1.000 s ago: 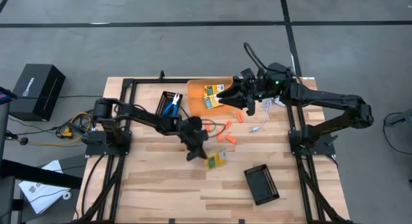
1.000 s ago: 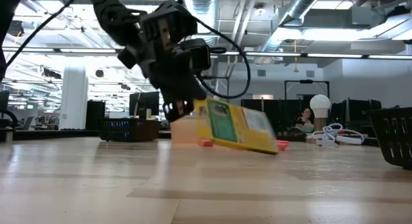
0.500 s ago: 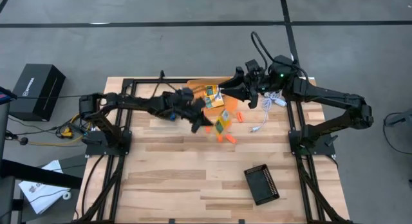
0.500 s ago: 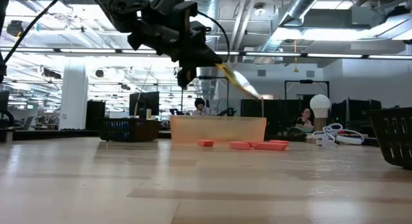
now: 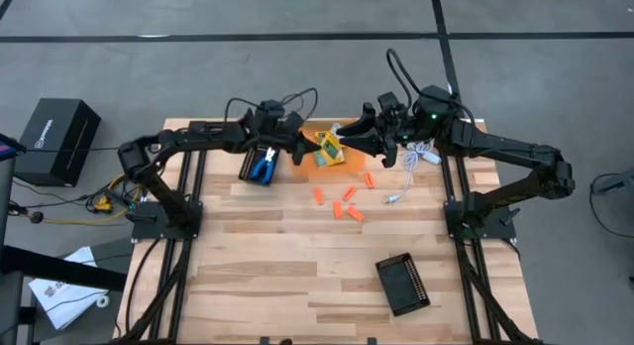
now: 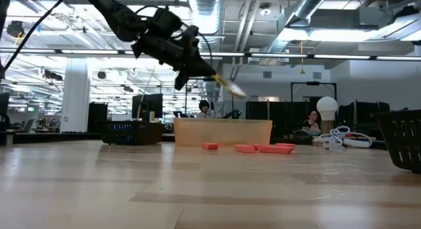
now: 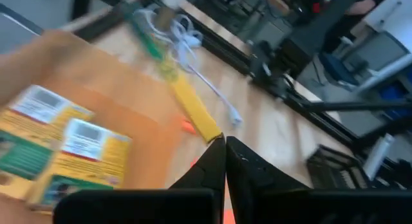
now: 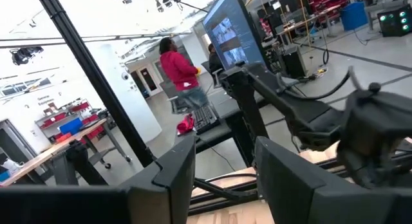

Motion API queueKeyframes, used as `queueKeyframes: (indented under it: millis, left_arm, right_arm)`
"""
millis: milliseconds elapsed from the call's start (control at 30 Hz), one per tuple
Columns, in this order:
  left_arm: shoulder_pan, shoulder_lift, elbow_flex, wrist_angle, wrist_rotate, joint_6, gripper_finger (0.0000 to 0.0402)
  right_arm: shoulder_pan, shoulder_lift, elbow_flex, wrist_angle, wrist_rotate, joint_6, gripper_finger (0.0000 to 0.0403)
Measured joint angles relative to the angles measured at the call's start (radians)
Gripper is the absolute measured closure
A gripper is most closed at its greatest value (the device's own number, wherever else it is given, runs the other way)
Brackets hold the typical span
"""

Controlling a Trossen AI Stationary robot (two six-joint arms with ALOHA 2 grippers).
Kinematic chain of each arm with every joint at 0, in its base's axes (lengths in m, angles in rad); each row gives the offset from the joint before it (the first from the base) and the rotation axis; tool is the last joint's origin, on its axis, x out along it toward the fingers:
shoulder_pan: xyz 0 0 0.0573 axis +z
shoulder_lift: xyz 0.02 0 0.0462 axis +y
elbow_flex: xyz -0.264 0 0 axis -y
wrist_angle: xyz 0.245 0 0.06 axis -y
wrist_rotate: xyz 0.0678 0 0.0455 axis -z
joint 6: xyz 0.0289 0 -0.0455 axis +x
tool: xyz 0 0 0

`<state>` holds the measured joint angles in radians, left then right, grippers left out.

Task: Pick & Place School Supplies
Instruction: Put the yellow crayon box into the orange bin

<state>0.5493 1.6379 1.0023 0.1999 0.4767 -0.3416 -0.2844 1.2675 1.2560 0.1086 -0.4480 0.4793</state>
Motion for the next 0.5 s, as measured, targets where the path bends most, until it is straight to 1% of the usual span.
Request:
queueKeyframes:
  millis: [133, 267, 400, 500]
  left_arm:
    - [0.052, 0.032, 0.0, 0.007, 0.003, 0.008, 0.0401]
    - [0.076, 0.091, 0.0, 0.007, 0.021, 0.019, 0.0401]
    - [0.068, 0.148, -0.001, 0.017, 0.055, 0.021, 0.0396]
    - [0.044, 0.156, -0.002, 0.033, 0.065, 0.01, 0.0384]
  right_arm:
    - [0.0, 0.0, 0.0, -0.003, 0.0, 0.0, 0.0249]
    - [0.0, 0.0, 0.0, -0.003, 0.0, 0.004, 0.0249]
    - [0.0, 0.0, 0.0, -0.003, 0.0, 0.003, 0.0249]
    - [0.0, 0.0, 0.0, -0.003, 0.0, 0.001, 0.0249]
